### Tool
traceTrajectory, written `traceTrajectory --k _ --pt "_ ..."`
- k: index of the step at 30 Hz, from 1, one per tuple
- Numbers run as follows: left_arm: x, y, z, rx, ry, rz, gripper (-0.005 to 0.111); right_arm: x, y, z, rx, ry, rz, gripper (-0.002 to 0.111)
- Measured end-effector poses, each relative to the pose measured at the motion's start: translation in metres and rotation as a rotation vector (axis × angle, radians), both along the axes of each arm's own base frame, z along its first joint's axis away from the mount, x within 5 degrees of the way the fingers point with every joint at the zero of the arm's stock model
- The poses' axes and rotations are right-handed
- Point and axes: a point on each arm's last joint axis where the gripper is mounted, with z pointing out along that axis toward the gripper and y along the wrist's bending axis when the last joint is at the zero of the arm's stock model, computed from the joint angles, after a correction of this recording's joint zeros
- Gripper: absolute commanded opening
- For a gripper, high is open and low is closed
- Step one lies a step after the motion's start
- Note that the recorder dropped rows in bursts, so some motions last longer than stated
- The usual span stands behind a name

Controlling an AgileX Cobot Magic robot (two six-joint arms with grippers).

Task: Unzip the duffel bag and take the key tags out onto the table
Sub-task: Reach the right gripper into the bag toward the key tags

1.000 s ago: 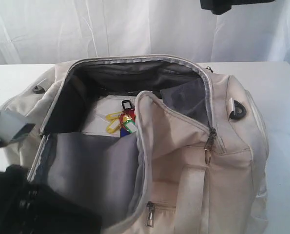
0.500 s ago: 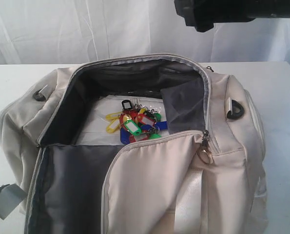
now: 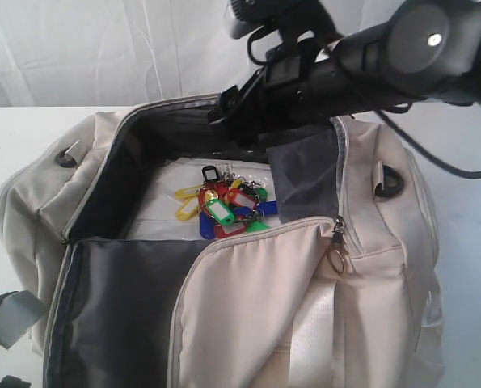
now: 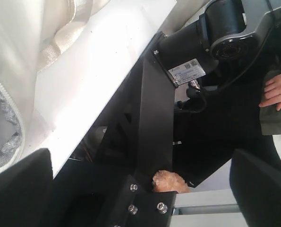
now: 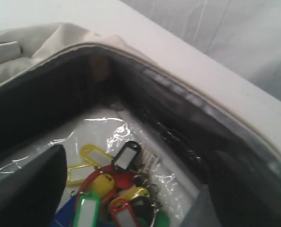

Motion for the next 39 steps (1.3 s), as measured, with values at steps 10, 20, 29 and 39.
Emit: traceTrajectory --k 10,20,29,39 --pt "0.000 0.000 0.000 0.000 0.000 0.000 0.105 0.015 0.027 -0.047 -0.059 0.146 0.018 0.076" --pt "0.008 -0.004 0.013 -0.025 -0.048 -0.004 0.105 0.014 0.035 -0.066 -0.100 0.202 0.042 0.076" --pt "0.045 -0.024 0.102 -0.193 -0.305 0.016 0.103 0.012 0.036 -0.073 -0.126 0.242 0.057 0.076" --pt "0.080 -0.024 0.163 -0.188 -0.680 0.247 0.047 0.015 0.040 -0.098 -0.160 0.330 0.042 0.076"
